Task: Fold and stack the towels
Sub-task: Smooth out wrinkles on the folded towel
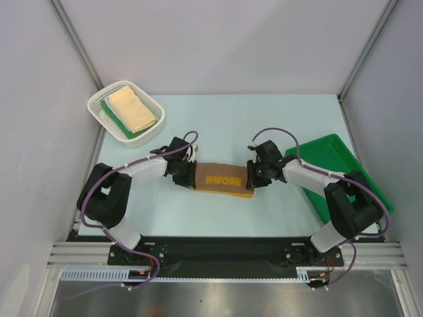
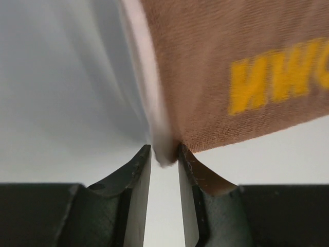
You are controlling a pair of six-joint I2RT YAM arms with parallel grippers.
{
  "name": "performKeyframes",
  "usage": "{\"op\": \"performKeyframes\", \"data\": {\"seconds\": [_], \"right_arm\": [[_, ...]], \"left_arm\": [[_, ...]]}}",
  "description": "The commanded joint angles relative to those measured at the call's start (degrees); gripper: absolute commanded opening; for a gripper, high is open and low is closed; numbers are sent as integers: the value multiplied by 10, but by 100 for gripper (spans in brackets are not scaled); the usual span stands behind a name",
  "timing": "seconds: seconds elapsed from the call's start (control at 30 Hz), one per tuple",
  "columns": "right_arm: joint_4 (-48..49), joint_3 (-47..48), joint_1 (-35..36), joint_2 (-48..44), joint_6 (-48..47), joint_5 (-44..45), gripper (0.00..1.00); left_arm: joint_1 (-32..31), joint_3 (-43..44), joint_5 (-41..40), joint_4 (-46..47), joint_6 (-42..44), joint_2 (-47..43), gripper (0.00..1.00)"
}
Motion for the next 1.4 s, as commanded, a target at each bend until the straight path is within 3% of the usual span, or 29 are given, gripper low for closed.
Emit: {"op": "performKeyframes", "data": {"seconds": [0.0, 0.1, 0.27, 0.4, 0.47, 0.6, 0.7, 0.87, 1.13, 1.37], "right_arm": [[30, -33, 3, 0, 13, 16, 27], [22, -37, 2, -13, -2, 7, 28], [-12, -2, 4, -42, -1, -9, 28], [-14, 16, 12, -55, 28, -26, 29], [22, 9, 20, -60, 42, -44, 29], [97, -35, 31, -61, 76, -61, 29], [155, -86, 32, -46, 76, -69, 29], [162, -126, 22, -34, 51, -66, 29], [104, -96, -11, -125, 45, -50, 29], [144, -56, -63, -57, 32, -52, 26]], "left_arm": [[-4, -34, -21, 23, -78, -14, 32], [-4, -53, -33, 19, -95, -50, 33], [-4, 18, -124, -47, -85, -75, 40], [-8, 54, -86, -44, -73, -80, 41], [-9, 41, -2, -15, -80, -83, 41], [-10, -16, 76, 83, -119, -79, 42], [-9, -30, 57, 80, -121, -46, 41], [6, -47, 4, 69, -133, -21, 41], [15, 7, -2, 36, -126, -34, 45], [20, 42, -20, 12, -111, -20, 48]]}}
